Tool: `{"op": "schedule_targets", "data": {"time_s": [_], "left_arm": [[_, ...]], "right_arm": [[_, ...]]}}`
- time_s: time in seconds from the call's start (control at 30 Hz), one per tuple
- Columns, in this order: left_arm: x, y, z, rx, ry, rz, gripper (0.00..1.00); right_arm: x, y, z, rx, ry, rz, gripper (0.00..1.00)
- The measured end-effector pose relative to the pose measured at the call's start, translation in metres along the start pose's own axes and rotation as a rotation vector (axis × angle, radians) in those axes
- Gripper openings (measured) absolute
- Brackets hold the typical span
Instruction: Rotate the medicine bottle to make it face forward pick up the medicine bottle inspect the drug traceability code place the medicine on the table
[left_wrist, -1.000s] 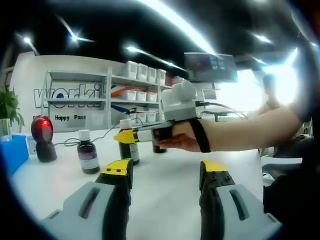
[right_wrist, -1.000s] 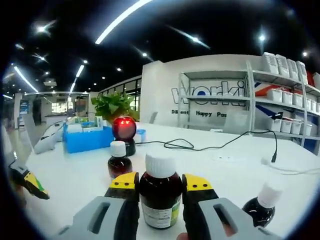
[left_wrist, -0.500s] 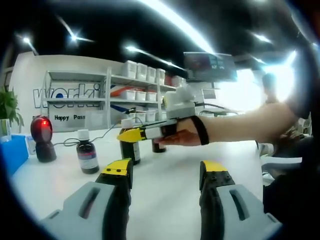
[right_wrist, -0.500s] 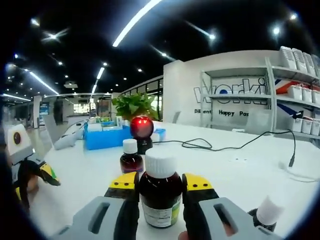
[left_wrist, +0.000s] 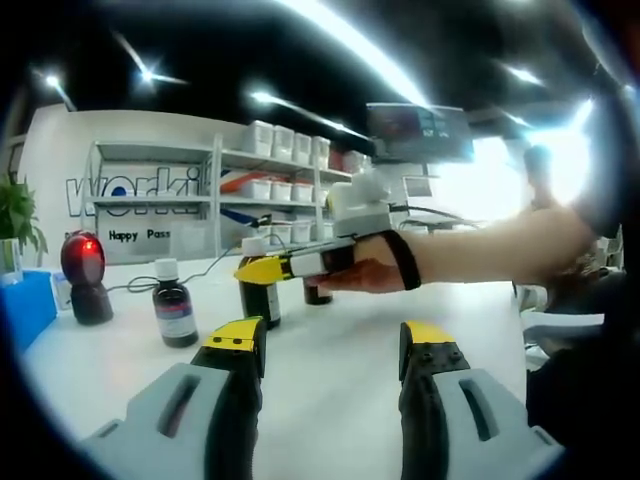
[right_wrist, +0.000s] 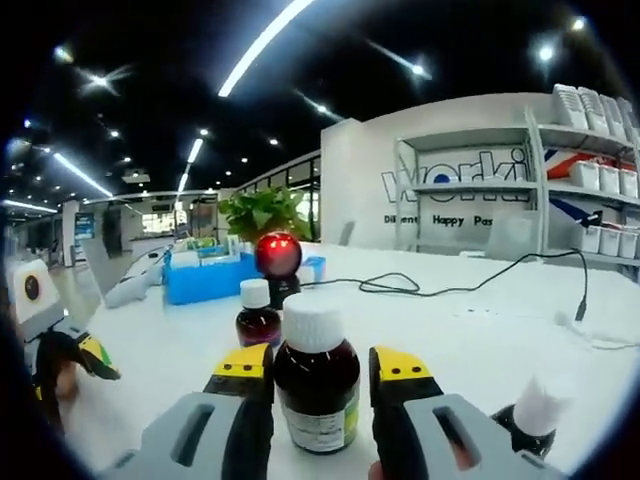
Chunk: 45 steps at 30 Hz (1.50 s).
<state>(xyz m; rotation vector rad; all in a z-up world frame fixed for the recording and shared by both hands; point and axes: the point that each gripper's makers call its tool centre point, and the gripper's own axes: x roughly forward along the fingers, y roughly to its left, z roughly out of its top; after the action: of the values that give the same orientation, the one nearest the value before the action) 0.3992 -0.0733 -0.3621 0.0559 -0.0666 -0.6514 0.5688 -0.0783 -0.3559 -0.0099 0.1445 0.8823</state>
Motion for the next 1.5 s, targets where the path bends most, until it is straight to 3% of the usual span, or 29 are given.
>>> {"op": "schedule_targets", "data": {"time_s": [0.03, 0.17, 0.3, 0.47, 0.53, 0.77, 1.07, 1.5], "left_arm": [[0.0, 0.0, 0.0, 0.0, 0.0, 0.0, 0.45], [-0.002, 0.001, 0.004, -0.006, -0.018, 0.003, 0.45], [-0.003, 0.003, 0.006, -0.012, -0.029, 0.012, 0.45], [-0.003, 0.003, 0.005, -0.009, -0.028, 0.016, 0.45], [-0.003, 0.004, 0.005, -0.01, -0.027, 0.018, 0.45], [-0.003, 0.003, 0.004, -0.01, -0.025, 0.015, 0.45], [-0.003, 0.004, 0.004, -0.009, -0.025, 0.017, 0.45], [-0.003, 0.004, 0.004, -0.009, -0.021, 0.017, 0.45]], "right_arm": [[-0.001, 0.001, 0.001, 0.019, -0.021, -0.021, 0.35], [-0.003, 0.001, -0.005, -0.092, -0.016, -0.133, 0.4], [-0.001, 0.001, -0.008, -0.08, -0.027, -0.227, 0.43], [-0.002, -0.007, -0.017, 0.012, -0.054, -0.364, 0.43], [-0.001, -0.011, -0.016, 0.058, -0.079, -0.387, 0.42], [-0.005, -0.01, -0.004, -0.069, -0.085, -0.451, 0.29], [-0.002, -0.013, -0.006, -0.062, -0.075, -0.386, 0.29], [0.004, -0.011, -0.006, -0.095, -0.041, -0.139, 0.28]]}}
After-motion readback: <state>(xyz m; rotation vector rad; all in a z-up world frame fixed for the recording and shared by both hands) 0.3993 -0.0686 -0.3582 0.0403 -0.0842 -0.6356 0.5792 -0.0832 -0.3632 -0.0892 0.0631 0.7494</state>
